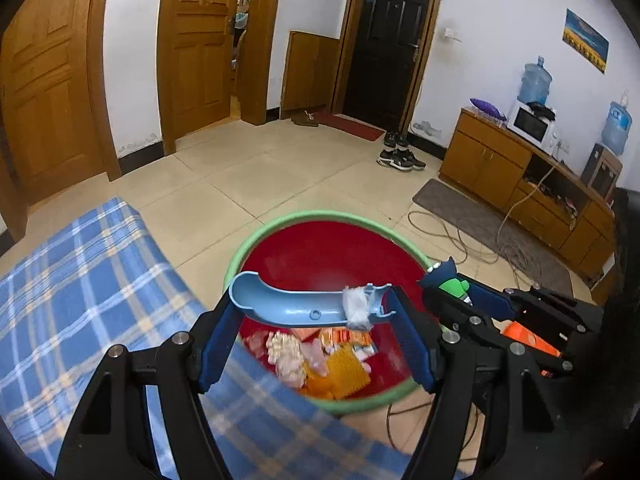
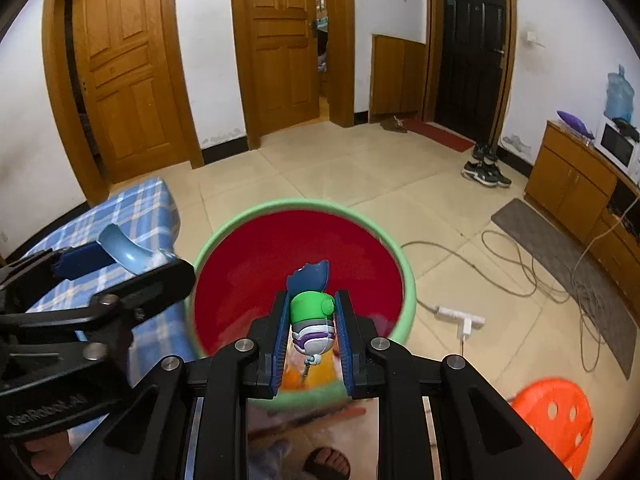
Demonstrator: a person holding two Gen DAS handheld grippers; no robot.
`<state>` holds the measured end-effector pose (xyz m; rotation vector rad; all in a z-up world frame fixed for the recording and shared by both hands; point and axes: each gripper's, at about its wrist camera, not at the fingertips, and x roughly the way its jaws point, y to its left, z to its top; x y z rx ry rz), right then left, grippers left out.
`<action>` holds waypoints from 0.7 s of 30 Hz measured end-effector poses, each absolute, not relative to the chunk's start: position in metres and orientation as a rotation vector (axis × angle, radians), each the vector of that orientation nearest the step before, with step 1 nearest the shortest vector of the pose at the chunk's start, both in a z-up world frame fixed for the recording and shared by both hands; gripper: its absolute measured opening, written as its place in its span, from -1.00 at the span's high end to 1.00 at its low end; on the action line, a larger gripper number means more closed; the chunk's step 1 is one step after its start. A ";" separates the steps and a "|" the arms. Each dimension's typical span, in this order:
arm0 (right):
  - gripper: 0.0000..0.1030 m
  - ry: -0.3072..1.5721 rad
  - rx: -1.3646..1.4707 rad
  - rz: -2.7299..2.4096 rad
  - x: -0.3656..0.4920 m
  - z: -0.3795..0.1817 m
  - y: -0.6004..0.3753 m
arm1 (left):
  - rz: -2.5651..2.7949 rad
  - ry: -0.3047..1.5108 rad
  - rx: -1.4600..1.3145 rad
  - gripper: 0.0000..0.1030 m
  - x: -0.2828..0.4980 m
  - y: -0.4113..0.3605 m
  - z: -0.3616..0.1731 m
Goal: Collect trash
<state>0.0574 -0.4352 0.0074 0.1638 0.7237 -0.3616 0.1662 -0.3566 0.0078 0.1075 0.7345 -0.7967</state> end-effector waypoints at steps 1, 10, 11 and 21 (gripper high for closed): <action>0.58 0.720 0.162 -0.362 0.063 0.006 -0.438 | -0.798 0.732 0.103 -0.42 0.170 -0.359 0.006; -0.14 0.702 0.072 -0.416 0.090 -0.006 -0.437 | -0.794 0.652 0.163 -0.70 0.176 -0.367 0.004; -0.14 0.699 0.078 -0.410 0.090 -0.006 -0.437 | -0.792 0.652 0.168 -0.71 0.177 -0.367 0.005; -0.14 0.698 0.107 -0.420 0.074 0.013 -0.433 | -0.769 0.674 0.119 -0.71 0.164 -0.340 0.025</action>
